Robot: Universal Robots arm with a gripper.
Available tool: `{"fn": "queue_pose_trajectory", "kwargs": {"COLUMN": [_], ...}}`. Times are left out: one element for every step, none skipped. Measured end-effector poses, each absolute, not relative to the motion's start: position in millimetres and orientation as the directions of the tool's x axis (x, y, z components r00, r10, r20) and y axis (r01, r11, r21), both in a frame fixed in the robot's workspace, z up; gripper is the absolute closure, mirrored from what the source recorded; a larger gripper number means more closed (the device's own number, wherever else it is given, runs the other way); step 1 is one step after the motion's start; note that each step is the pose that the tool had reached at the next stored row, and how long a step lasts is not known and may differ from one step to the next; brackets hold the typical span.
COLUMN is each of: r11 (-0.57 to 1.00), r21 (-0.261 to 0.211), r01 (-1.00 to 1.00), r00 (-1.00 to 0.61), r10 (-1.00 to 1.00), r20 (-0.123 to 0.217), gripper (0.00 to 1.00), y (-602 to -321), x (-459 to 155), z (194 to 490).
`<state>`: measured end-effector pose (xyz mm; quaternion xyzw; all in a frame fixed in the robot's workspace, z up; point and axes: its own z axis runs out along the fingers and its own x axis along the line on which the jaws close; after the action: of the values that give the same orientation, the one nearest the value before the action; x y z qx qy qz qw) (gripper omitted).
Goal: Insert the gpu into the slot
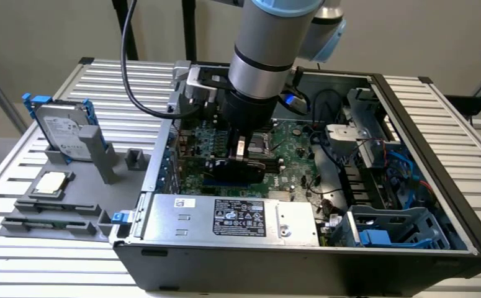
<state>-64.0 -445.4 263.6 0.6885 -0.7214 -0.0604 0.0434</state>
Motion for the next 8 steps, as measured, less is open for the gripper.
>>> {"fn": "queue_pose_trajectory", "kwargs": {"r11": [0.045, 0.045, 0.045, 0.045, 0.045, 0.045, 0.045, 0.045], "r21": [0.148, 0.148, 0.149, 0.149, 0.15, 0.15, 0.151, 0.151], "r01": [-0.988, -0.988, -0.988, -0.988, -0.988, -0.988, -0.988, -0.988], "r00": [-0.048, -0.048, -0.048, -0.048, -0.048, -0.048, -0.048, -0.048], "r10": [-0.999, -0.999, -0.999, -0.999, -0.999, -0.999, -0.999, -0.999], "r20": [-0.02, -0.02, -0.02, -0.02, -0.02, -0.02, -0.02, -0.02], "gripper": [0.74, 0.74, 0.74, 0.74, 0.74, 0.74, 0.74, 0.74], "y": [-445.5, -445.6, -445.7, -445.9, -446.0, -446.2, -446.4, -446.6], "x": [-64.0, -64.0, -63.9, -63.9, -63.9, -63.9, -63.9, -63.9], "z": [263.3, 263.1, 262.8, 262.6, 262.1, 261.8, 261.4, 261.1]}}
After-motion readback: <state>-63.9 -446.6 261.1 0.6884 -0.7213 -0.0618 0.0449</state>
